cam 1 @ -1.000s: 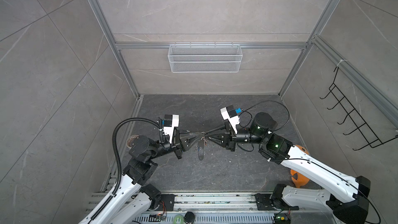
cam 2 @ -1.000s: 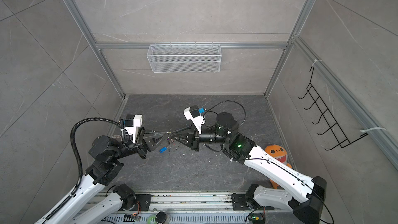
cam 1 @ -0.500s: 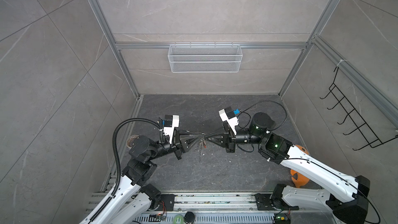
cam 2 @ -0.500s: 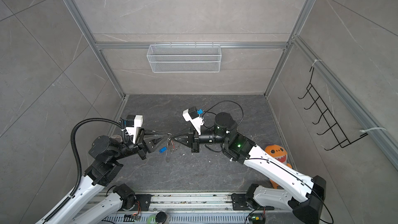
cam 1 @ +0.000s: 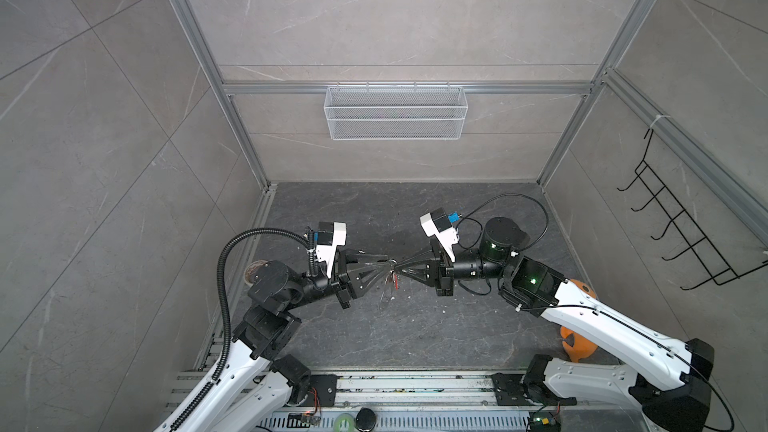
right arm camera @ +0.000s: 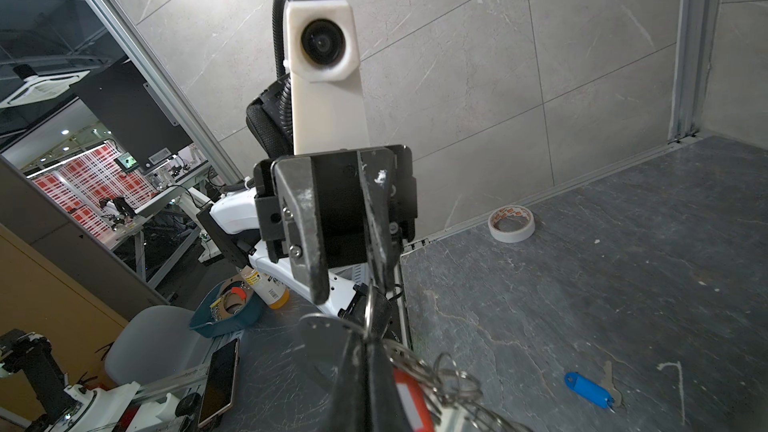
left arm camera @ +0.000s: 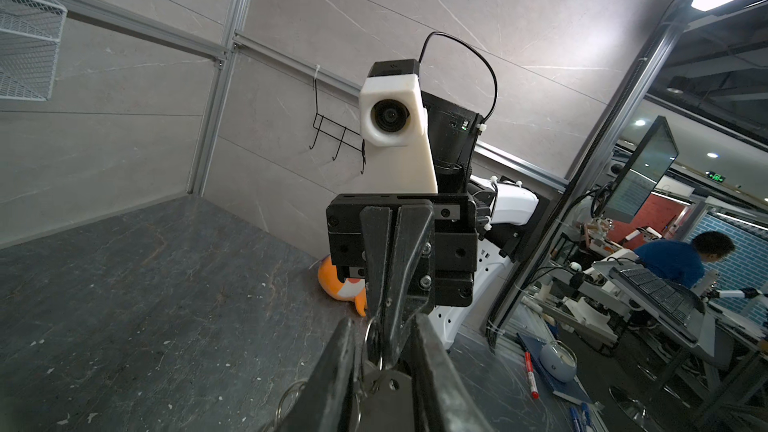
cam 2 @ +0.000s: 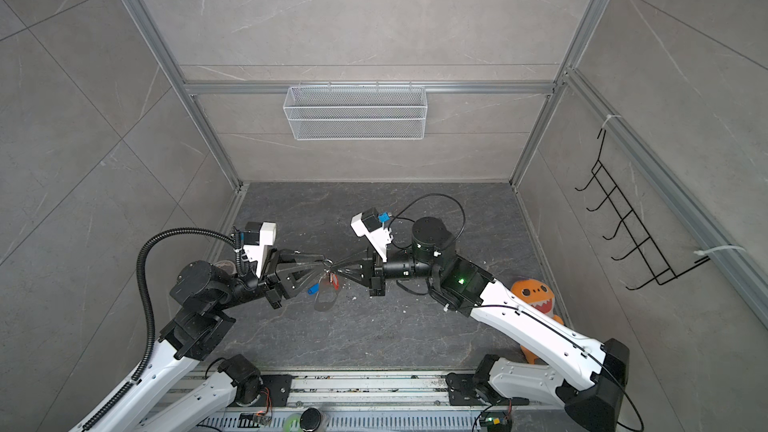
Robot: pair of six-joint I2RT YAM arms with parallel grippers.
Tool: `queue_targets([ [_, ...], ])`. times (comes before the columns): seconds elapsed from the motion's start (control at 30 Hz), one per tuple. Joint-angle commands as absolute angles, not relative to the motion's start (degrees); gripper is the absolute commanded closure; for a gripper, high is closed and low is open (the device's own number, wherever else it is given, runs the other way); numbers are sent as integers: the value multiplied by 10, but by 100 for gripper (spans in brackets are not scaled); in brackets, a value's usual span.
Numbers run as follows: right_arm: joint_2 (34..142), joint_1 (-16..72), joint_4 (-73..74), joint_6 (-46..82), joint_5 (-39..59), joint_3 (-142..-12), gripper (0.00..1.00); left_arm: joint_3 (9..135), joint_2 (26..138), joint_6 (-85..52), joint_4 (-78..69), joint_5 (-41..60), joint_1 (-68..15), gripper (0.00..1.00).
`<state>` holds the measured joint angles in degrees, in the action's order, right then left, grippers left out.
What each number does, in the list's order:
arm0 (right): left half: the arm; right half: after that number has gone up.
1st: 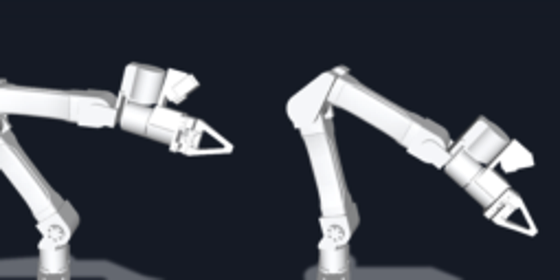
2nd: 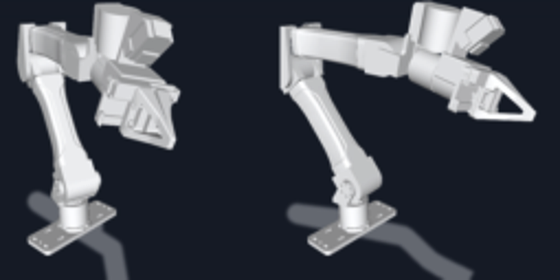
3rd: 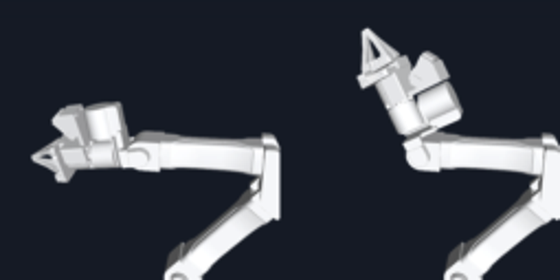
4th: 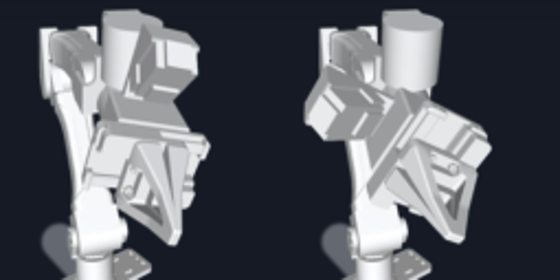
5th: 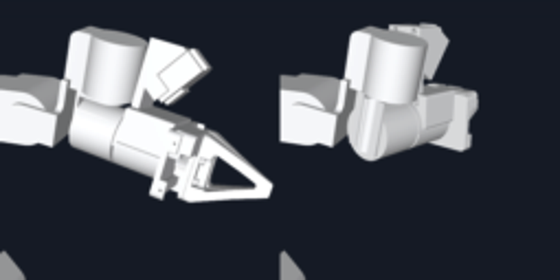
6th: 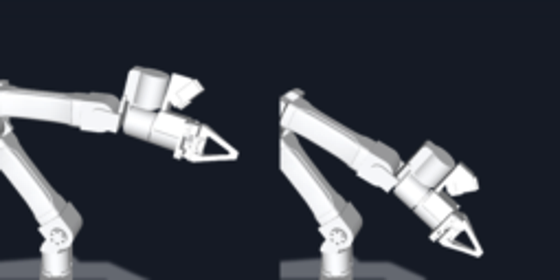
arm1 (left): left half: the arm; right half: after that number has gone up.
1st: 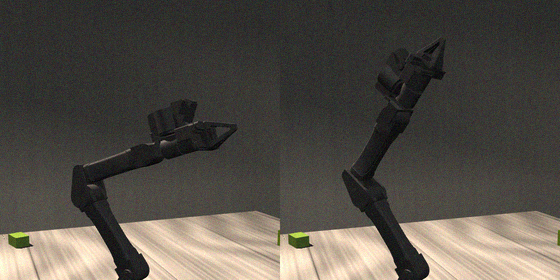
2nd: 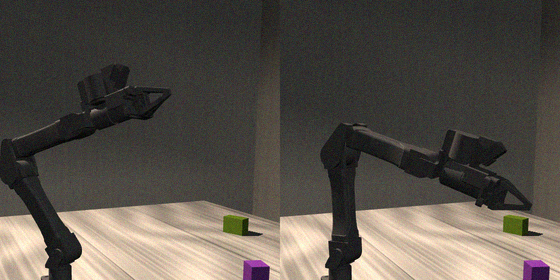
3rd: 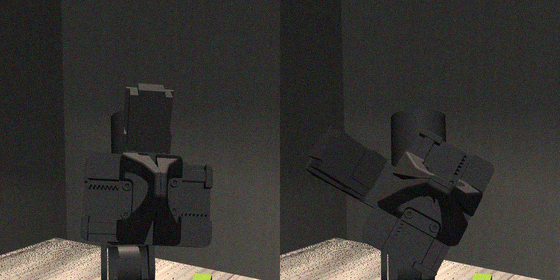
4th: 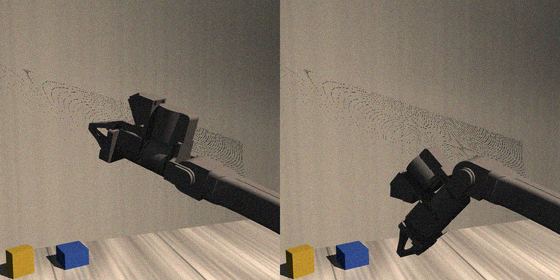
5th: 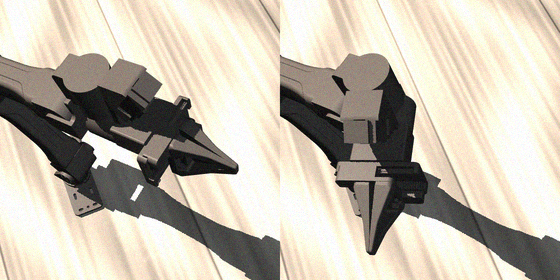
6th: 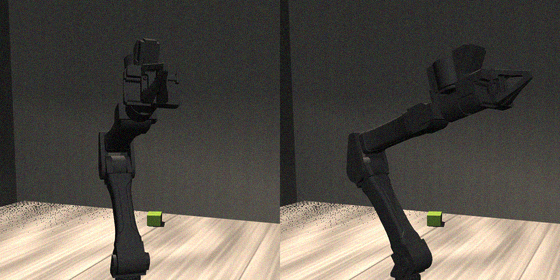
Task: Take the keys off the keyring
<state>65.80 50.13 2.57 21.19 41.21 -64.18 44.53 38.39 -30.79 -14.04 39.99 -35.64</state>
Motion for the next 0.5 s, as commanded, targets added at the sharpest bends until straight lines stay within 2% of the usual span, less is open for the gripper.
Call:
queue_targets([
  [0.0, 645, 504, 16, 200, 411, -661, 100, 478, 385, -286, -122, 405, -357, 73],
  [0.1, 643, 504, 15, 200, 410, -662, 100, 478, 384, -286, -116, 403, -356, 73],
  [0.2, 644, 504, 11, 201, 413, -666, 100, 480, 383, -285, -115, 403, -357, 80],
  [0.33, 643, 504, 9, 202, 411, -667, 100, 484, 386, -282, -101, 404, -357, 80],
  [0.47, 637, 504, 14, 205, 410, -662, 100, 483, 387, -276, -88, 393, -357, 72],
])
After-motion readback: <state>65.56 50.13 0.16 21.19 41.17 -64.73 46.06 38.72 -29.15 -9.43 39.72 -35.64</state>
